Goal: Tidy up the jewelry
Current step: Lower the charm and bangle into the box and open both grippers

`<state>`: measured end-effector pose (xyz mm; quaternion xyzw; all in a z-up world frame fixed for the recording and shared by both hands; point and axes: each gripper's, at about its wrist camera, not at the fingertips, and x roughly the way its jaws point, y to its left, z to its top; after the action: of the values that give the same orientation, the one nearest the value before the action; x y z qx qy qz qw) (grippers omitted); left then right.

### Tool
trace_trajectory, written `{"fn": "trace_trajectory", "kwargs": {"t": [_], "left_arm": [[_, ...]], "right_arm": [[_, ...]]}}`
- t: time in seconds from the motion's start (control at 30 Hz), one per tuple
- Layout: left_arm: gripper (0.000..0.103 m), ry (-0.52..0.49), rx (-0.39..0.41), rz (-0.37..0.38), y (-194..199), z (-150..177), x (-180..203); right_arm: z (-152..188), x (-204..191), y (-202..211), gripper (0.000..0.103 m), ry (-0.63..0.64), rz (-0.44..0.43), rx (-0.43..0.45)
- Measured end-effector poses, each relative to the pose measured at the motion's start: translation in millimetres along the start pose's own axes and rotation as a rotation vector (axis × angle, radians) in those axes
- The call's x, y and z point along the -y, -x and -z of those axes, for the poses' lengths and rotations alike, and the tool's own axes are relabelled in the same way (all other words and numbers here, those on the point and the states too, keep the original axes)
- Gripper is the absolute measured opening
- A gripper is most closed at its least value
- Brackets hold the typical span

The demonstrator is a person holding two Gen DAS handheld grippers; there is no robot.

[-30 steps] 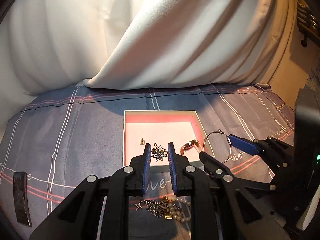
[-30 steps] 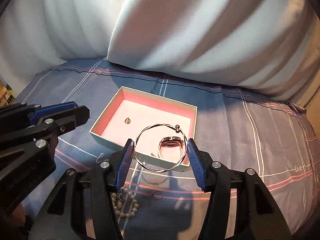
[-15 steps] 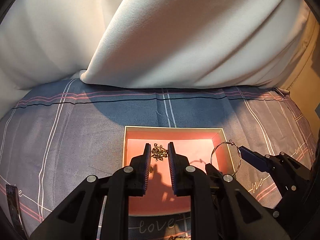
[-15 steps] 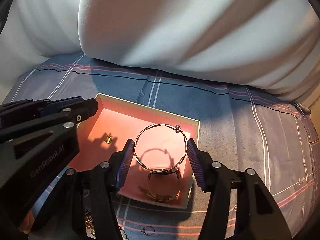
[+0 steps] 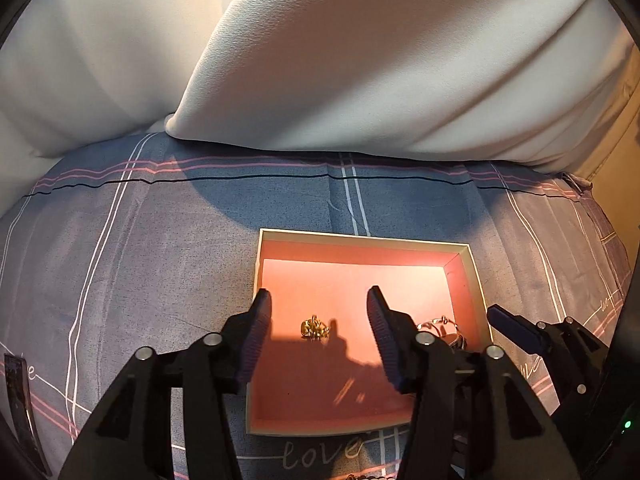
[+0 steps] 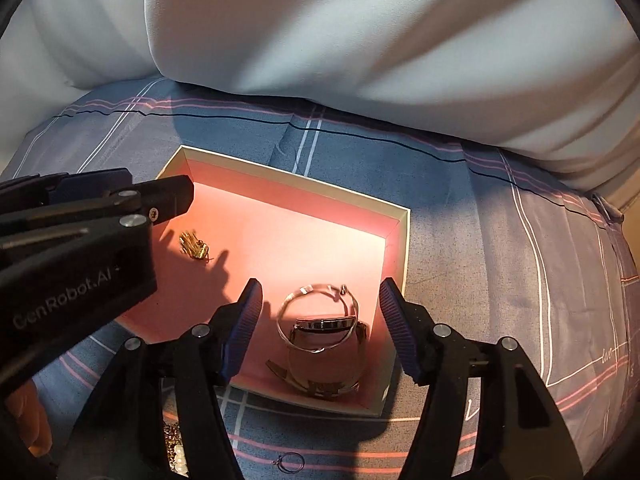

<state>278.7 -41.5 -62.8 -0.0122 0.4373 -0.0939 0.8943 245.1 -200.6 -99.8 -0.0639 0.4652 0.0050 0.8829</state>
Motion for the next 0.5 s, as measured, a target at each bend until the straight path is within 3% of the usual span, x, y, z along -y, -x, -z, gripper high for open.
{"fn": "trace_trajectory", "kwargs": {"t": [0.23,0.37,0.5], "left_arm": [[0.066,-0.036,0.032,0.018,35.8,24.5,-8.6],[0.067,-0.071,0.005,0.023,47.8,67.9,-16.7],[0.067,-0.049,-0.067,0.034,44.6,112.7,-29.5]], "right_arm": [[23.8,7.8,39.7,0.065,-0.007,-0.039,0.058],[62.4,17.3,64.2,0.071,-0.007,-0.050,0.066],[102.7,18.8,68.6,0.071,0.000,-0.064,0.016]]}}
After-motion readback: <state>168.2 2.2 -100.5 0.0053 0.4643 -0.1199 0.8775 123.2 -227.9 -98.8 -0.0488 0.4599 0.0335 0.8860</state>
